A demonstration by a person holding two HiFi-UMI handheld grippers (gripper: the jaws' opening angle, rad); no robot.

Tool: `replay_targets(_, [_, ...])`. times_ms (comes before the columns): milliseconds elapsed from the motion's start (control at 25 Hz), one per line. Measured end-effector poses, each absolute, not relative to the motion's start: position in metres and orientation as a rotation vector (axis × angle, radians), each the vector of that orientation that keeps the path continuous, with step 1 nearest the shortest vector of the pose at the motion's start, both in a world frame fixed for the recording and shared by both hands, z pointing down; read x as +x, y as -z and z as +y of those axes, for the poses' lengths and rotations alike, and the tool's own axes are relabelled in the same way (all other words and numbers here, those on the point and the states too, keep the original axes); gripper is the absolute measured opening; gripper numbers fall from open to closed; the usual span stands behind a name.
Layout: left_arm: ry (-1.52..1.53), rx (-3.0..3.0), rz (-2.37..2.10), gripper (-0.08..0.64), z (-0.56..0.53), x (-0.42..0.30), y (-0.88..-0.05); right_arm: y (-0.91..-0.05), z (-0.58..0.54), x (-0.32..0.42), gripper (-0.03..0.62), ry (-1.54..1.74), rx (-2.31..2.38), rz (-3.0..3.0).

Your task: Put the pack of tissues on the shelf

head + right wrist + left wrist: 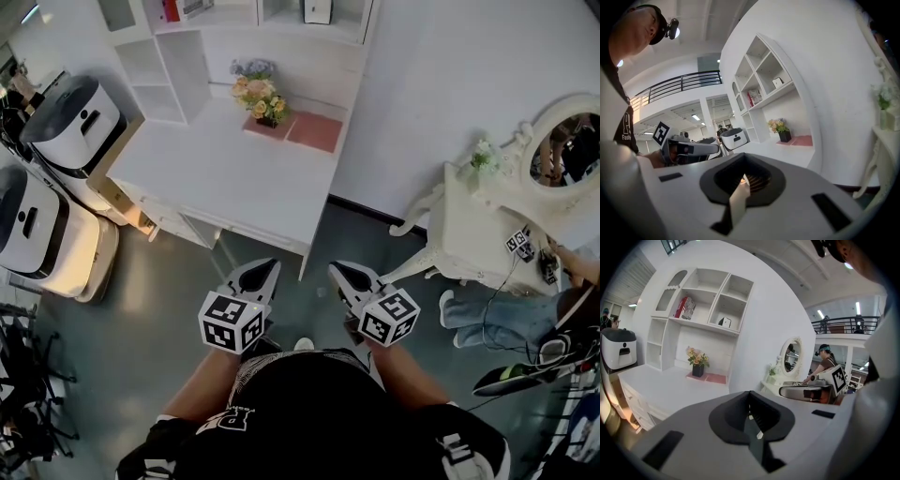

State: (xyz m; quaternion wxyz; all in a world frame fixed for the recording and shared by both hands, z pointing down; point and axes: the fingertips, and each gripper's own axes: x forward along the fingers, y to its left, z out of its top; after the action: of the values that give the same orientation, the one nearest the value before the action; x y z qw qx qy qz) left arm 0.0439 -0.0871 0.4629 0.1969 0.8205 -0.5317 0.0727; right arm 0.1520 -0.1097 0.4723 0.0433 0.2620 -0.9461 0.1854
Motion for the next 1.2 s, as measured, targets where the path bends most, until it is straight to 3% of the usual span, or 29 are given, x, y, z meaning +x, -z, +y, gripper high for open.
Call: replay_targets(1200, [-0.224, 2.401, -1.427, 0.014, -0.081, -0.014, -0.429, -0.442, -0.087, 0.11, 0.008, -0.49, 0.952, -2.865])
